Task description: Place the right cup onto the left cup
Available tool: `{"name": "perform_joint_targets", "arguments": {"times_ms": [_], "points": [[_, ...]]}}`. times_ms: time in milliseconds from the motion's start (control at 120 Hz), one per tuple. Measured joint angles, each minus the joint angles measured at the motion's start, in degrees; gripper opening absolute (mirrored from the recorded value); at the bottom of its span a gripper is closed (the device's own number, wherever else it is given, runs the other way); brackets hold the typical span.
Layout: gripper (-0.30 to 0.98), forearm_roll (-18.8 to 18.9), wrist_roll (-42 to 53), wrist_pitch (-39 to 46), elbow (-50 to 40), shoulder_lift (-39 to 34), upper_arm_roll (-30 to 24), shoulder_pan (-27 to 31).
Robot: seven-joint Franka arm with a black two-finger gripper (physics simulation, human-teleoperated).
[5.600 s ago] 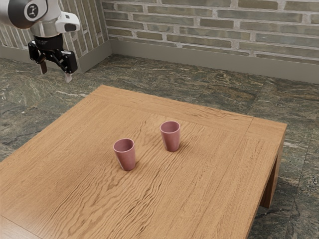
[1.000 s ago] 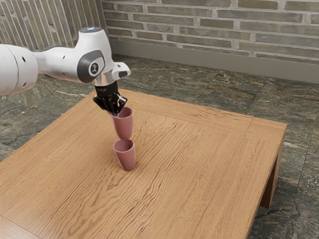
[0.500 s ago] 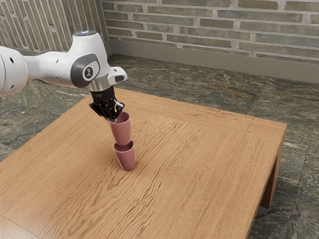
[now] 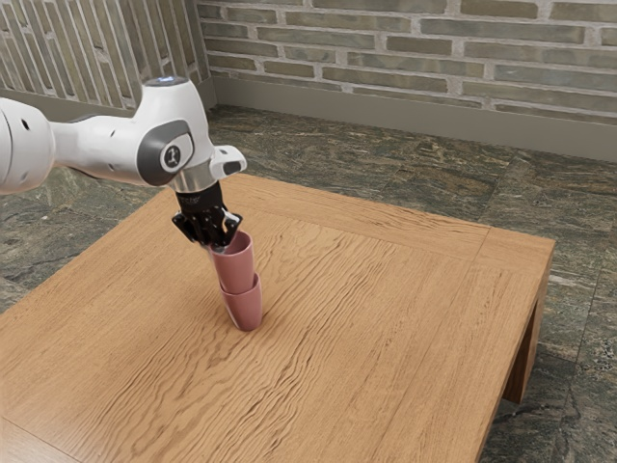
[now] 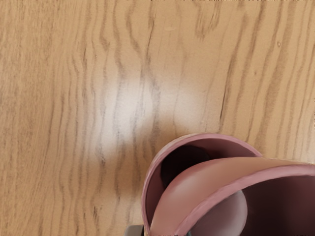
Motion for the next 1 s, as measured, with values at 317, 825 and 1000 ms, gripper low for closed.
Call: {"name": "perform_joint_targets", "arguments": {"times_ms": [317,825,1000], "points": [[0.52,0.7,-0.2,0.4,0.0,-2.5,-0.1,-0.3],[0.67,5.2,2.5,-5.8,7.6,-5.9,0.5,-2.8],[0.68,6.7,3.9,-11.0,9.2,-8.4,0.5,-2.7]]}}
